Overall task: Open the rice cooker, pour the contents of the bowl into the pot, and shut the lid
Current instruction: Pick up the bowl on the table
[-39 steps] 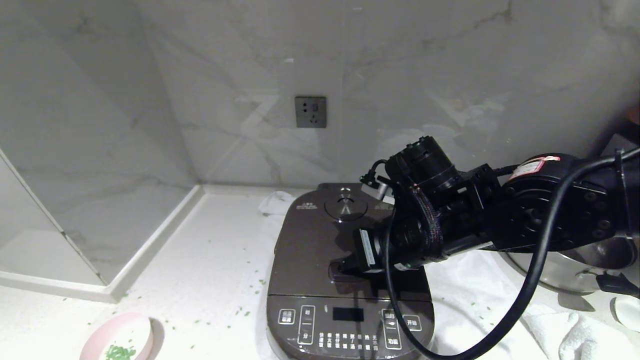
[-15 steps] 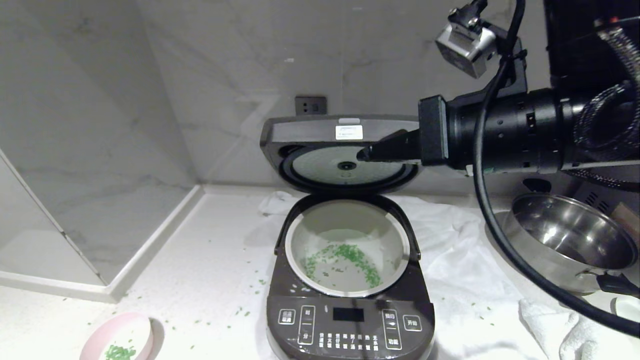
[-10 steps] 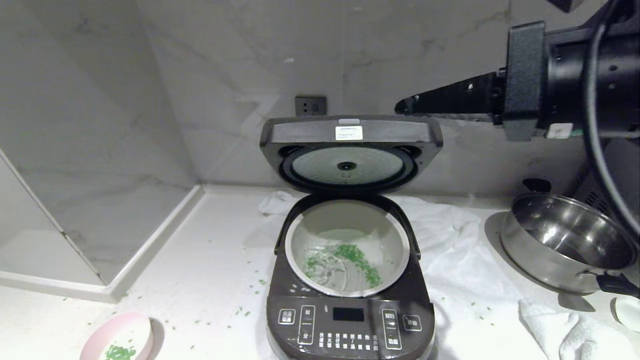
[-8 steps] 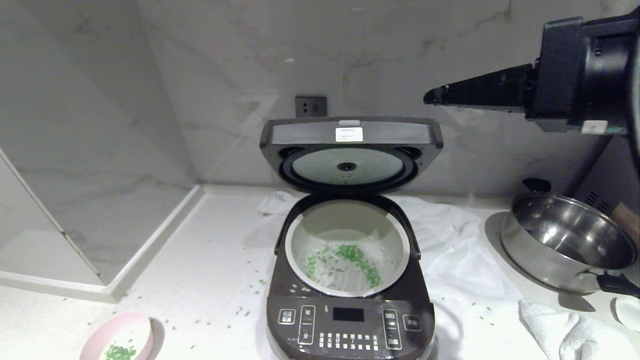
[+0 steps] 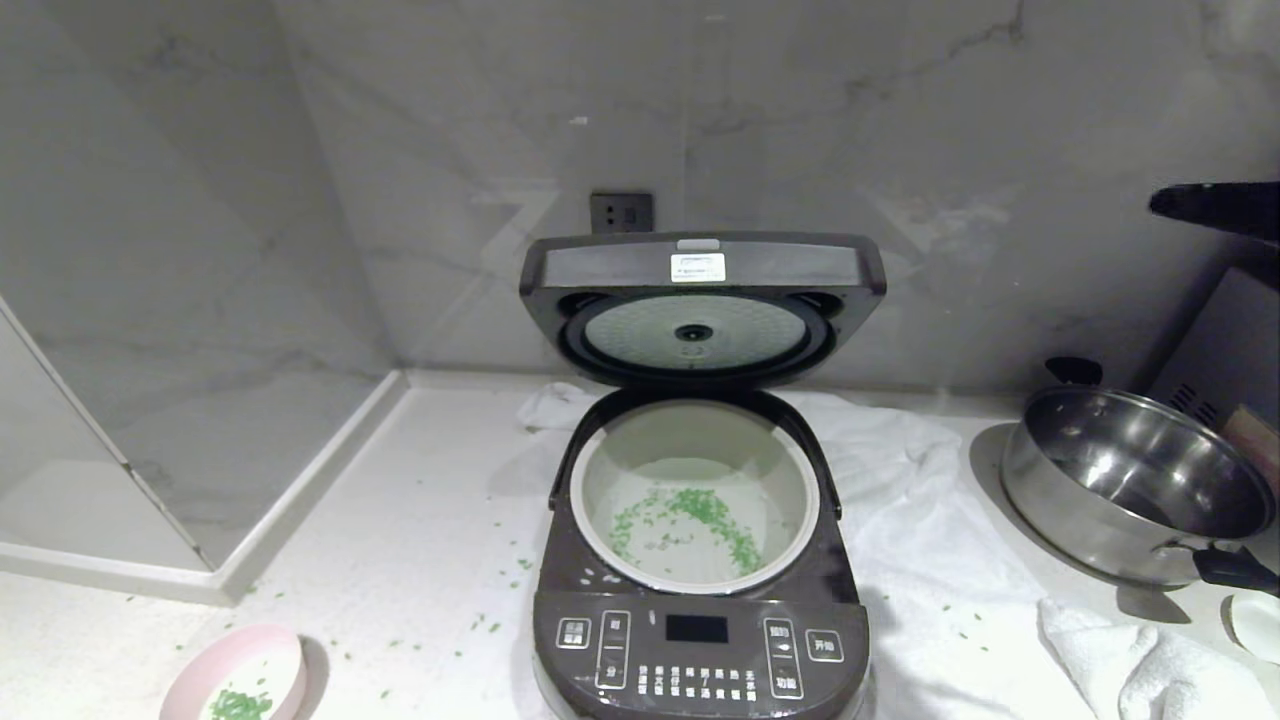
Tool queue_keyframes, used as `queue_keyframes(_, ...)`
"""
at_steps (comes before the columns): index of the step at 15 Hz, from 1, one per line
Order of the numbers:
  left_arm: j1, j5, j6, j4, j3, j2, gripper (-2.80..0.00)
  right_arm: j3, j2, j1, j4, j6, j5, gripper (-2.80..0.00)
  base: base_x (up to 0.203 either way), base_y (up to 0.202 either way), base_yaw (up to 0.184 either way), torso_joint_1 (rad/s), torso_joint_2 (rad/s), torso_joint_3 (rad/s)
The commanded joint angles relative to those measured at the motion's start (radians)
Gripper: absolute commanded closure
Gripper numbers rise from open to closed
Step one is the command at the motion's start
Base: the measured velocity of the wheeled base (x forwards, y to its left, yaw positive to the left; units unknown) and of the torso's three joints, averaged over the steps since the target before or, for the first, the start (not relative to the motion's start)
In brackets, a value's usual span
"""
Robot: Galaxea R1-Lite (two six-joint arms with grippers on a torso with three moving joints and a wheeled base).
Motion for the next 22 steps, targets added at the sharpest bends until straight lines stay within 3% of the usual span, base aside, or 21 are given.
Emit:
queue_keyframes(1,0.000,0.000,-0.001,0.000,0.014,0.000,0.00,0.054,-0.141,-0.088,0.003,-0.045,-0.025,0.00,0.000,0.000,0.000,0.000,0.00,0.000)
queue_keyframes(8,0.000,0.000,0.000,-0.001,0.014,0.000,0.00,0.242,-0.427,-0.463,0.005,-0.144,-0.039,0.00,0.000,0.000,0.000,0.000,0.00,0.000)
queue_keyframes(17,0.000,0.000,0.000,0.000,0.014,0.000,0.00,0.462,-0.756,-0.639,0.005,-0.232,-0.025,0.00,0.000,0.000,0.000,0.000,0.00,0.000)
queue_keyframes(22,0.000,0.000,0.000,0.000,0.014,0.000,0.00,0.576,-0.959,-0.641,0.003,-0.221,0.119,0.00,0.000,0.000,0.000,0.000,0.00,0.000)
